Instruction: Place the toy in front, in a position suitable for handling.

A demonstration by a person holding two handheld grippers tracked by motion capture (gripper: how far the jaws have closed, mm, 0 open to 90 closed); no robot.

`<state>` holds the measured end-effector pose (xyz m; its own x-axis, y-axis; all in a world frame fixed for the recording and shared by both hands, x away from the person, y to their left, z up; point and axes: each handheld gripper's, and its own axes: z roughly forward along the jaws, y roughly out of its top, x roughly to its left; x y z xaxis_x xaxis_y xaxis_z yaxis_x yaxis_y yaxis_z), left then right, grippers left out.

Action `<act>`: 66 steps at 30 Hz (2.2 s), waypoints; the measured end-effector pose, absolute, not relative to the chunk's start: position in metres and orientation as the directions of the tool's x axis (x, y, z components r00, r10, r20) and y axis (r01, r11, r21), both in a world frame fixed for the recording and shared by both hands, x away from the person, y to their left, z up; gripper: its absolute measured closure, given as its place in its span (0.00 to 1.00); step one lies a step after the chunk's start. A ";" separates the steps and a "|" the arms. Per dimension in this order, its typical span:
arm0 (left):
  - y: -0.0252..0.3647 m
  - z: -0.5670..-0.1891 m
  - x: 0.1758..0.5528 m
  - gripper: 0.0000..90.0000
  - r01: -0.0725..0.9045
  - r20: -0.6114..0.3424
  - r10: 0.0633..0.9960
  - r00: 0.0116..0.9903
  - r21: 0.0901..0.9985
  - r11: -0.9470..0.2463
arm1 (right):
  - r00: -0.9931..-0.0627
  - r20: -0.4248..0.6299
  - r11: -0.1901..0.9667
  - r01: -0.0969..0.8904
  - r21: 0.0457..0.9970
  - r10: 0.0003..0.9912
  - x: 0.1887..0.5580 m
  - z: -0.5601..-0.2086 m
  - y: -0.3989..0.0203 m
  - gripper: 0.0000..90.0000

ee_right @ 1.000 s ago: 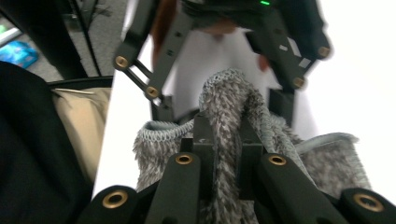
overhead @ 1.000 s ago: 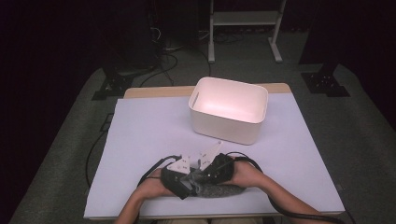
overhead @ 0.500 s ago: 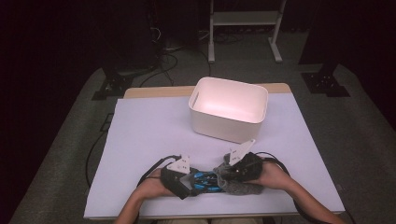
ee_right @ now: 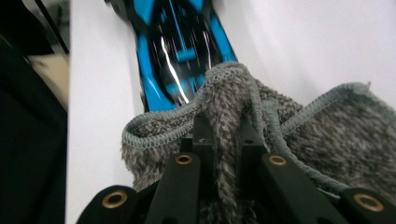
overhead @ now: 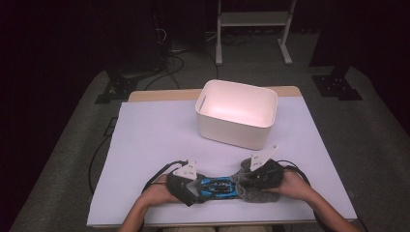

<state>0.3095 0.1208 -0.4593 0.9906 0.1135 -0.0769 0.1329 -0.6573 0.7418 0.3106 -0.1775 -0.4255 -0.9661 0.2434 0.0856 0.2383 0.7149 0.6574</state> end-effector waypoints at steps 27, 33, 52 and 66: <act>0.129 -0.438 0.327 0.23 0.235 -0.174 0.159 0.972 0.748 -0.621 | -0.979 0.063 0.709 0.183 0.681 0.191 0.308 -0.426 -0.152 0.90; 0.118 -0.443 0.333 0.26 0.285 -0.222 0.180 0.958 0.696 -0.659 | -0.981 0.059 0.717 0.177 0.675 0.187 0.309 -0.424 -0.148 0.91; 0.111 -0.439 0.325 0.38 0.250 -0.185 0.169 0.968 0.691 -0.678 | -0.981 0.086 0.718 0.187 0.671 0.176 0.303 -0.424 -0.149 0.91; 0.114 -0.438 0.334 0.31 0.298 -0.254 0.168 0.952 0.659 -0.691 | -0.981 0.113 0.710 0.191 0.678 0.156 0.318 -0.420 -0.132 0.91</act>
<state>0.3340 0.1138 -0.4384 0.9524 0.1682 -0.2543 0.2979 -0.6909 0.6587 0.3177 -0.1323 -0.4202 -0.9813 0.1559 0.1125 0.1905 0.7103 0.6776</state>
